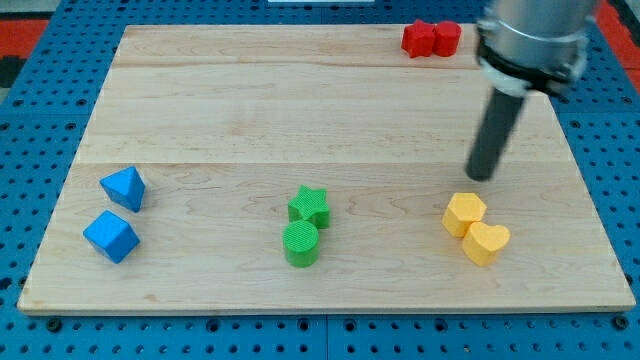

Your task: Push the yellow hexagon into the center left side of the board

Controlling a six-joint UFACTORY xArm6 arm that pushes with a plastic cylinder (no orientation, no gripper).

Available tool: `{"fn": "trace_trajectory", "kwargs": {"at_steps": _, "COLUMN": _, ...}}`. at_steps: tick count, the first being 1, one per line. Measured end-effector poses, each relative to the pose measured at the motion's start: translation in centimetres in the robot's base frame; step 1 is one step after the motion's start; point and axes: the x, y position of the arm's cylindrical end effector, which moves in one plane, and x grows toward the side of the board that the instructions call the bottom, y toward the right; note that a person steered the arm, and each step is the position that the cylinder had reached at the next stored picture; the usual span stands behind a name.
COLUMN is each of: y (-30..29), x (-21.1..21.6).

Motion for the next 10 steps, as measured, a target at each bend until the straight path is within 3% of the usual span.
{"fn": "trace_trajectory", "kwargs": {"at_steps": 1, "y": 4.8, "x": 5.6}}
{"fn": "trace_trajectory", "kwargs": {"at_steps": 2, "y": 3.1, "x": 9.9}}
{"fn": "trace_trajectory", "kwargs": {"at_steps": 3, "y": -0.6, "x": 9.9}}
{"fn": "trace_trajectory", "kwargs": {"at_steps": 5, "y": -2.4, "x": 0.9}}
{"fn": "trace_trajectory", "kwargs": {"at_steps": 6, "y": -2.9, "x": -0.5}}
{"fn": "trace_trajectory", "kwargs": {"at_steps": 7, "y": 2.9, "x": 2.3}}
{"fn": "trace_trajectory", "kwargs": {"at_steps": 8, "y": 2.8, "x": 9.9}}
{"fn": "trace_trajectory", "kwargs": {"at_steps": 9, "y": -1.4, "x": 10.8}}
{"fn": "trace_trajectory", "kwargs": {"at_steps": 10, "y": -4.5, "x": 3.7}}
